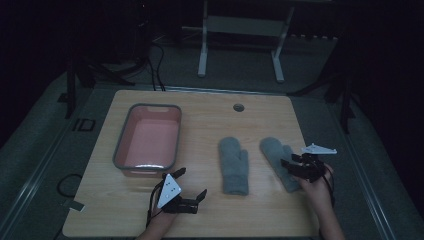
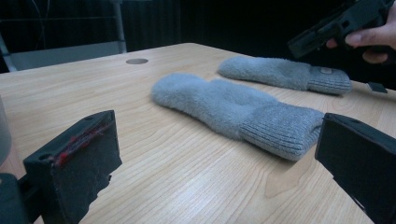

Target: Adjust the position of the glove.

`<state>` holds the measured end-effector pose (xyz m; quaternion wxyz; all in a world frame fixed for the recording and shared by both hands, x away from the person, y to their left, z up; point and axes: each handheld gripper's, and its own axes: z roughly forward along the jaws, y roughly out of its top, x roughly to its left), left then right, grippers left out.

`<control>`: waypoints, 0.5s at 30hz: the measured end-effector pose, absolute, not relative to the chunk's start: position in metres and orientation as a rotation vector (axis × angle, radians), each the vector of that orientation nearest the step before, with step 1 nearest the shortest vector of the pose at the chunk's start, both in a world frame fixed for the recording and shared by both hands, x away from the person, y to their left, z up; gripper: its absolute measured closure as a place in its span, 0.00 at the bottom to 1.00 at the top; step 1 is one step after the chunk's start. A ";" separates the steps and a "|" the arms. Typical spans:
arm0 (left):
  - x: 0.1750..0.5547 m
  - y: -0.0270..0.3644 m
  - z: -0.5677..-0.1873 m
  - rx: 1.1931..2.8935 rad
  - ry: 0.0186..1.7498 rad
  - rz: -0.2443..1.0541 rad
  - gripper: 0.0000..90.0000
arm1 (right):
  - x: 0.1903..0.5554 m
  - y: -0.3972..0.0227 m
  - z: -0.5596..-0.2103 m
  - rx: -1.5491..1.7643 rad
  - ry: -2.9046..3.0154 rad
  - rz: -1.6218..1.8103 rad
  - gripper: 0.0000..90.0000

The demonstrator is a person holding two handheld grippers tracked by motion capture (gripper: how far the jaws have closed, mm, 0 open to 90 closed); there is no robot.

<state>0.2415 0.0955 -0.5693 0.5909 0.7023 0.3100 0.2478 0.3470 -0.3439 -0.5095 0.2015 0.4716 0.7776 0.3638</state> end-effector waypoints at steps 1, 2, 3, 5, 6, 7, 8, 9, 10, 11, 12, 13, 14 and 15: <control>0.242 0.096 -0.569 1.634 0.722 0.576 0.00 | 0.347 -0.346 -0.507 1.307 2.179 1.017 0.47; 0.242 0.096 -0.569 1.634 0.723 0.576 0.00 | 0.348 -0.348 -0.505 1.278 2.191 1.023 0.45; 0.242 0.096 -0.569 1.633 0.723 0.575 0.00 | 0.349 -0.349 -0.503 1.240 2.197 1.009 0.46; 0.242 0.096 -0.569 1.634 0.723 0.575 0.00 | 0.353 -0.352 -0.502 1.204 2.217 0.994 0.43; 0.242 0.096 -0.569 1.633 0.722 0.575 0.00 | 0.355 -0.354 -0.503 1.210 2.224 0.999 0.43; 0.242 0.096 -0.569 1.633 0.722 0.575 0.00 | 0.359 -0.355 -0.505 1.223 2.234 0.992 0.43; 0.242 0.096 -0.569 1.633 0.724 0.574 0.00 | 0.360 -0.355 -0.507 1.230 2.238 0.989 0.43; 0.242 0.096 -0.569 1.633 0.724 0.574 0.00 | 0.362 -0.354 -0.511 1.227 2.245 0.991 0.43; 0.242 0.096 -0.569 1.633 0.724 0.574 0.00 | 0.362 -0.354 -0.511 1.227 2.245 0.991 0.43; 0.242 0.096 -0.569 1.633 0.724 0.574 0.00 | 0.363 -0.351 -0.517 1.219 2.264 0.976 0.43; 0.242 0.096 -0.569 1.633 0.724 0.574 0.00 | 0.364 -0.350 -0.520 1.218 2.267 0.978 0.43; 0.242 0.096 -0.569 1.633 0.724 0.575 0.00 | 0.364 -0.350 -0.522 1.217 2.272 0.976 0.43; 0.242 0.096 -0.569 1.633 0.723 0.575 0.00 | 0.366 -0.350 -0.526 1.225 2.272 0.962 0.43; 0.242 0.096 -0.569 1.633 0.723 0.575 0.00 | 0.366 -0.351 -0.529 1.221 2.282 0.954 0.43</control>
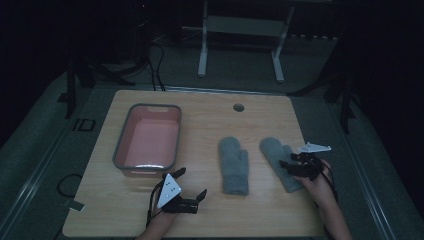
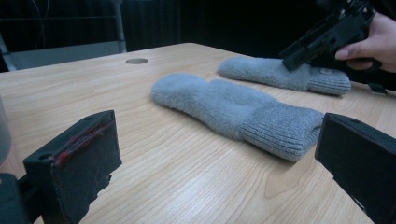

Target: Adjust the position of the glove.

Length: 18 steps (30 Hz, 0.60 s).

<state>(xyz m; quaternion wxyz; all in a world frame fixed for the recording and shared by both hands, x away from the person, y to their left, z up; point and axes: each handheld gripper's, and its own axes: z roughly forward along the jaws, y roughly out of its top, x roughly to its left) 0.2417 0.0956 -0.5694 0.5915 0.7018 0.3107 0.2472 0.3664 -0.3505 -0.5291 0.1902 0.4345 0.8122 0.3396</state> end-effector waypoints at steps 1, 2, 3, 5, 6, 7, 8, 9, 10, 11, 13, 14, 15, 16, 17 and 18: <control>0.242 0.096 -0.569 1.633 0.723 0.575 0.00 | 0.367 -0.351 -0.533 1.213 2.296 0.952 0.46; 0.242 0.096 -0.569 1.633 0.722 0.575 0.00 | 0.367 -0.351 -0.536 1.214 2.299 0.937 0.47; 0.242 0.096 -0.569 1.633 0.722 0.575 0.00 | 0.368 -0.350 -0.540 1.206 2.317 0.910 0.50; 0.242 0.096 -0.569 1.633 0.722 0.575 0.00 | 0.368 -0.349 -0.545 1.182 2.339 0.905 0.55; 0.242 0.096 -0.569 1.633 0.722 0.575 0.00 | 0.368 -0.350 -0.545 1.192 2.347 0.913 0.61; 0.242 0.096 -0.569 1.634 0.722 0.575 0.00 | 0.367 -0.350 -0.545 1.189 2.351 0.913 0.67; 0.242 0.095 -0.569 1.634 0.722 0.576 0.00 | 0.366 -0.348 -0.545 1.187 2.347 0.914 0.72; 0.241 0.095 -0.569 1.634 0.721 0.576 0.00 | 0.364 -0.346 -0.546 1.183 2.341 0.915 0.78; 0.242 0.095 -0.569 1.634 0.721 0.576 0.00 | 0.362 -0.344 -0.546 1.183 2.334 0.908 0.84; 0.242 0.095 -0.569 1.634 0.722 0.576 0.00 | 0.360 -0.342 -0.545 1.210 2.311 0.901 0.86; 0.242 0.096 -0.569 1.634 0.722 0.575 0.00 | 0.358 -0.340 -0.545 1.227 2.285 0.897 0.89; 0.242 0.096 -0.569 1.633 0.722 0.575 0.00 | 0.356 -0.338 -0.544 1.250 2.260 0.897 0.90; 0.242 0.096 -0.569 1.633 0.723 0.576 0.00 | 0.354 -0.336 -0.541 1.316 2.198 0.907 0.91; 0.242 0.096 -0.569 1.633 0.723 0.575 0.00 | 0.353 -0.335 -0.540 1.340 2.167 0.902 0.91; 0.242 0.096 -0.569 1.632 0.724 0.575 0.00 | 0.352 -0.333 -0.537 1.375 2.138 0.900 0.91; 0.242 0.096 -0.569 1.632 0.725 0.574 0.00 | 0.351 -0.331 -0.534 1.397 2.121 0.899 0.91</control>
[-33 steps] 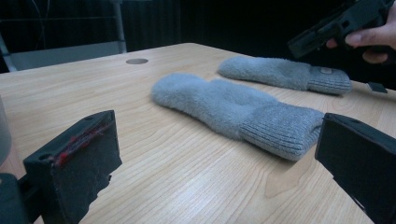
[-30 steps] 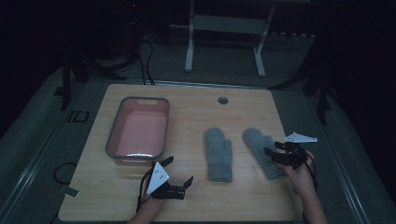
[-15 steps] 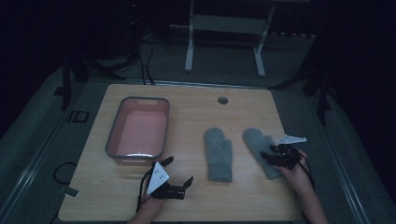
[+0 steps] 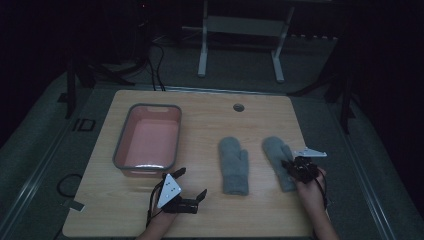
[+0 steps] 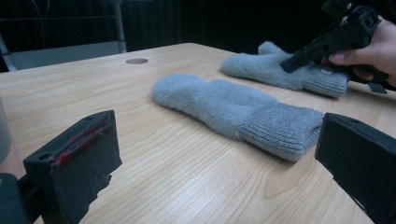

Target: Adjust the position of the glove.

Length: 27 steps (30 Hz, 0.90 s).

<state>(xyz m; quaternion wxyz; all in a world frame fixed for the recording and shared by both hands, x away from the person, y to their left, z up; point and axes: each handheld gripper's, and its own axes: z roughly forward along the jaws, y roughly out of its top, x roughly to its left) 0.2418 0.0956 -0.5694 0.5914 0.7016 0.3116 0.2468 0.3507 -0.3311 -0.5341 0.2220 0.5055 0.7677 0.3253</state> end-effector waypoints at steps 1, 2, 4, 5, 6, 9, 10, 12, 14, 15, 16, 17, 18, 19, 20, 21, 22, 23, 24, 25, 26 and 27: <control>0.242 0.096 -0.569 1.632 0.725 0.574 0.00 | 0.349 -0.329 -0.530 1.405 2.098 0.890 0.91; 0.242 0.096 -0.569 1.632 0.725 0.574 0.00 | 0.348 -0.326 -0.527 1.427 2.071 0.884 0.91; 0.242 0.095 -0.569 1.633 0.723 0.576 0.00 | 0.346 -0.319 -0.522 1.475 2.041 0.876 0.91; 0.241 0.095 -0.569 1.633 0.723 0.577 0.00 | 0.345 -0.316 -0.520 1.497 2.023 0.873 0.91; 0.241 0.095 -0.569 1.634 0.722 0.578 0.00 | 0.345 -0.312 -0.519 1.527 2.013 0.878 0.91; 0.241 0.095 -0.569 1.635 0.720 0.579 0.00 | 0.342 -0.301 -0.516 1.605 1.973 0.917 0.91; 0.241 0.095 -0.569 1.636 0.721 0.580 0.00 | 0.341 -0.296 -0.515 1.619 1.958 0.928 0.91; 0.241 0.095 -0.569 1.637 0.721 0.581 0.00 | 0.339 -0.288 -0.511 1.642 1.941 0.944 0.91; 0.241 0.095 -0.569 1.638 0.720 0.583 0.00 | 0.337 -0.279 -0.508 1.666 1.932 0.983 0.91; 0.241 0.095 -0.569 1.638 0.720 0.584 0.00 | 0.336 -0.274 -0.505 1.672 1.933 1.010 0.91; 0.241 0.095 -0.569 1.638 0.720 0.583 0.00 | 0.334 -0.269 -0.503 1.672 1.929 1.025 0.91; 0.241 0.095 -0.569 1.638 0.719 0.582 0.00 | 0.333 -0.263 -0.501 1.662 1.929 1.030 0.91; 0.241 0.095 -0.569 1.639 0.718 0.583 0.00 | 0.332 -0.257 -0.499 1.649 1.926 1.038 0.91; 0.241 0.095 -0.569 1.639 0.720 0.582 0.00 | 0.331 -0.252 -0.497 1.657 1.924 1.062 0.91; 0.241 0.095 -0.569 1.638 0.721 0.582 0.00 | 0.330 -0.247 -0.495 1.664 1.925 1.086 0.90; 0.241 0.095 -0.569 1.638 0.721 0.582 0.00 | 0.329 -0.241 -0.493 1.658 1.925 1.095 0.90; 0.241 0.095 -0.569 1.638 0.722 0.581 0.00 | 0.329 -0.235 -0.492 1.660 1.930 1.113 0.90; 0.241 0.095 -0.569 1.637 0.722 0.581 0.00 | 0.328 -0.229 -0.491 1.661 1.941 1.132 0.90; 0.241 0.095 -0.569 1.635 0.724 0.581 0.00 | 0.327 -0.222 -0.491 1.650 1.948 1.136 0.90; 0.241 0.095 -0.569 1.638 0.723 0.582 0.00 | 0.327 -0.217 -0.491 1.646 1.952 1.141 0.90; 0.241 0.095 -0.569 1.639 0.723 0.583 0.00 | 0.328 -0.212 -0.492 1.656 1.962 1.148 0.90; 0.241 0.095 -0.569 1.641 0.723 0.583 0.00 | 0.329 -0.207 -0.494 1.660 1.964 1.146 0.90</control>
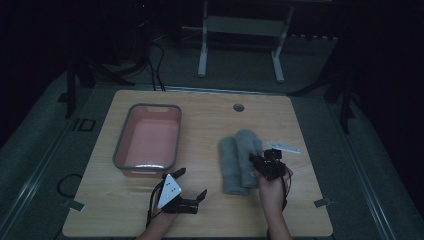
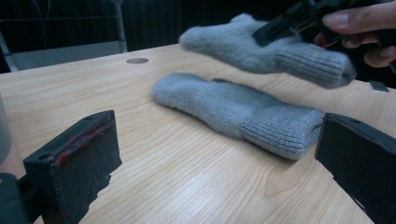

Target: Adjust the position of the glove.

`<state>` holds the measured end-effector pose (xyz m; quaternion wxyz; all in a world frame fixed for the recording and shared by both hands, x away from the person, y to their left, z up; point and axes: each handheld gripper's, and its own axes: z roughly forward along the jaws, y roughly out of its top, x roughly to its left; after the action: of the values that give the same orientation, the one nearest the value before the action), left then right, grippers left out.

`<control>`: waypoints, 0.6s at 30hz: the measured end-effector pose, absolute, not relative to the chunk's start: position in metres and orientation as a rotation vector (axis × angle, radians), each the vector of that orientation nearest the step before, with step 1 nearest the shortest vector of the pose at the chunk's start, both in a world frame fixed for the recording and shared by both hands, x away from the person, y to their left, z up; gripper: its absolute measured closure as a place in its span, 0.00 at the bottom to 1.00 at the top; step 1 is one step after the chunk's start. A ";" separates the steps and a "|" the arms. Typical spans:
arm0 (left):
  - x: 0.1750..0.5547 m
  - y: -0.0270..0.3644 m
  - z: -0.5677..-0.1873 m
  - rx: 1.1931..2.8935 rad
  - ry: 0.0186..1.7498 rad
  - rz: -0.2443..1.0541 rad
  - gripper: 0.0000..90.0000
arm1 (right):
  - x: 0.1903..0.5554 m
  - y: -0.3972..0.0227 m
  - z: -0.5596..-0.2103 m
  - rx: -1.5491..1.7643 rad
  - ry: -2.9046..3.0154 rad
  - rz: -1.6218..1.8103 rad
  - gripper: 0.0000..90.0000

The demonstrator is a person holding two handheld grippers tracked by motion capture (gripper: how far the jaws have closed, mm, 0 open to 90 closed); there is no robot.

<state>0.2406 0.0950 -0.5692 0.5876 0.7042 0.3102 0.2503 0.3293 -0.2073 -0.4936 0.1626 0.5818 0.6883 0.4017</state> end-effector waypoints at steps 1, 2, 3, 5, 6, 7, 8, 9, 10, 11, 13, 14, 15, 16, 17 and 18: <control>0.241 0.095 -0.569 1.641 0.722 0.583 0.00 | 0.330 -0.204 -0.495 1.668 1.961 1.146 0.90; 0.241 0.095 -0.569 1.641 0.722 0.583 0.00 | 0.331 -0.201 -0.496 1.677 1.960 1.152 0.90; 0.241 0.095 -0.569 1.642 0.722 0.583 0.00 | 0.331 -0.197 -0.497 1.681 1.958 1.150 0.90; 0.241 0.095 -0.569 1.641 0.721 0.581 0.00 | 0.330 -0.192 -0.498 1.691 1.955 1.159 0.90; 0.241 0.095 -0.569 1.641 0.721 0.580 0.00 | 0.329 -0.189 -0.499 1.687 1.955 1.163 0.90; 0.241 0.095 -0.569 1.640 0.721 0.579 0.00 | 0.328 -0.186 -0.500 1.686 1.954 1.156 0.90; 0.241 0.095 -0.569 1.641 0.721 0.579 0.00 | 0.328 -0.183 -0.501 1.683 1.961 1.154 0.90; 0.241 0.095 -0.569 1.641 0.720 0.580 0.00 | 0.328 -0.180 -0.502 1.687 1.963 1.156 0.90; 0.241 0.095 -0.569 1.641 0.720 0.580 0.00 | 0.328 -0.180 -0.502 1.687 1.963 1.156 0.90; 0.241 0.095 -0.569 1.642 0.720 0.580 0.00 | 0.328 -0.177 -0.503 1.686 1.969 1.157 0.90; 0.240 0.095 -0.569 1.643 0.719 0.581 0.00 | 0.327 -0.168 -0.503 1.670 1.981 1.170 0.90; 0.240 0.095 -0.569 1.643 0.719 0.580 0.00 | 0.326 -0.166 -0.503 1.665 1.988 1.171 0.90; 0.241 0.095 -0.569 1.642 0.720 0.579 0.00 | 0.326 -0.164 -0.503 1.656 1.995 1.174 0.90; 0.241 0.095 -0.569 1.642 0.720 0.578 0.00 | 0.325 -0.163 -0.504 1.659 1.993 1.167 0.90; 0.241 0.095 -0.569 1.642 0.720 0.578 0.00 | 0.325 -0.162 -0.506 1.647 2.000 1.152 0.90; 0.241 0.095 -0.569 1.642 0.720 0.577 0.00 | 0.326 -0.162 -0.508 1.647 2.006 1.141 0.89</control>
<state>0.2407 0.0954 -0.5692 0.5883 0.7050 0.3090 0.2479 0.3261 -0.1624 -0.5078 0.1526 0.5740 0.6994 0.3976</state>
